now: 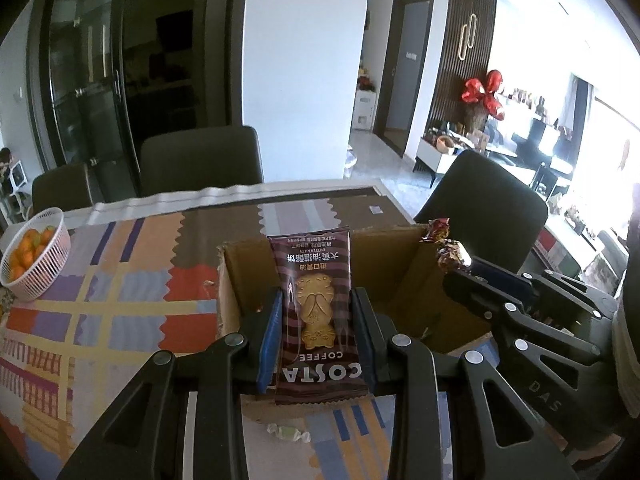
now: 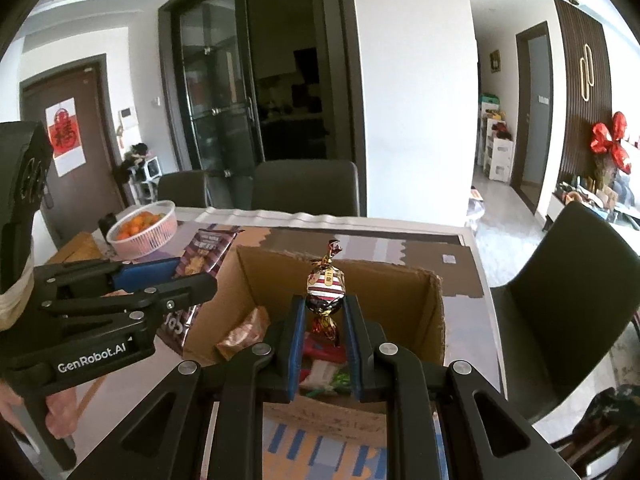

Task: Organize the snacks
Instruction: 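Carry the COSTA pack and gold candy into the box and open both grippers, then move both tools back toward the green cracker pack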

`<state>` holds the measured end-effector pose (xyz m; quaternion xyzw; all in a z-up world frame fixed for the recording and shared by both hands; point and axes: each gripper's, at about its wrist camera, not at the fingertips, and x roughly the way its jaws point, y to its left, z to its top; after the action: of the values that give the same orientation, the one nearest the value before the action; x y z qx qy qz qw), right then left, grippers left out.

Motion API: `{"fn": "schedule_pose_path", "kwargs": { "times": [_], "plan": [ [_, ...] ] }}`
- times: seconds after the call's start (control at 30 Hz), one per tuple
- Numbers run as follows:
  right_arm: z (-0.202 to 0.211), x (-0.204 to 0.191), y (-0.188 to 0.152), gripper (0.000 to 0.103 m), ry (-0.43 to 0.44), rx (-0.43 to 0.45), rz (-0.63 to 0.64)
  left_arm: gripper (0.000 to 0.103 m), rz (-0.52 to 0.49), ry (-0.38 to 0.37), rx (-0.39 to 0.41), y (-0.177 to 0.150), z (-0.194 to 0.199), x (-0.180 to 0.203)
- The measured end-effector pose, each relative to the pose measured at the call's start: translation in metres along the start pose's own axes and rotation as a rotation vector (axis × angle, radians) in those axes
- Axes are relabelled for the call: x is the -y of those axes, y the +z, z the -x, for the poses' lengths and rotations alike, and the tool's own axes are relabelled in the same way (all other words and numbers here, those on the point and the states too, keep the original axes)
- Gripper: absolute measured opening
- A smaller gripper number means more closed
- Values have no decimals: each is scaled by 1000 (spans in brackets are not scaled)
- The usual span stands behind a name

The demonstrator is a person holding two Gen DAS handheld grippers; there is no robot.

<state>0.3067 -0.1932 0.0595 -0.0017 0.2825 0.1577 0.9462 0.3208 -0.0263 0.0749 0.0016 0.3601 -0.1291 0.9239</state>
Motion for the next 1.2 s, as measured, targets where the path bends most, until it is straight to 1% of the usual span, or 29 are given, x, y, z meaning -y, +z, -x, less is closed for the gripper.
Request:
{"fn": "schedule_pose_path", "kwargs": {
  "times": [0.27,0.33,0.37,0.4,0.43,0.47,0.5,0.57,0.63,0.7,0.83,0.93,1.0,1.2],
  "plan": [
    [-19,9,-3,20,-23,-50,-2,36,3,-1,-63,3,-29,-2],
    [-22,9,-3,20,-25,-58,-1,42,-2,14,-68,2,-31,-2],
    [-23,9,-3,20,-28,-64,1,44,-7,35,-66,2,-30,-2],
    [-23,9,-3,23,-37,-67,2,49,-9,44,-63,2,-29,-2],
    [-23,9,-4,29,-46,-70,6,52,-9,54,-54,1,-26,-3],
    [-23,8,-5,42,-62,-80,12,58,-8,60,-47,-1,-22,-4],
    [-20,7,-6,48,-81,-75,15,62,-5,73,-33,-3,-16,-5],
    [-13,4,-10,48,-105,-47,30,64,-4,100,-24,-8,-8,-6],
    [-8,1,-12,49,-111,-51,47,65,-12,117,-11,-14,3,-6],
    [0,-2,-16,53,-96,-44,51,66,-19,131,-1,-22,12,-4],
    [19,-14,-25,56,-75,-23,78,71,-22,147,18,-39,33,-4],
    [32,-22,-33,62,-60,-15,93,74,-26,164,32,-51,49,-4],
    [38,-26,-36,65,-54,-11,97,80,-22,169,39,-59,59,-3],
    [51,-41,-54,65,-36,-37,145,82,-23,201,29,-88,78,-7]
  ]
}}
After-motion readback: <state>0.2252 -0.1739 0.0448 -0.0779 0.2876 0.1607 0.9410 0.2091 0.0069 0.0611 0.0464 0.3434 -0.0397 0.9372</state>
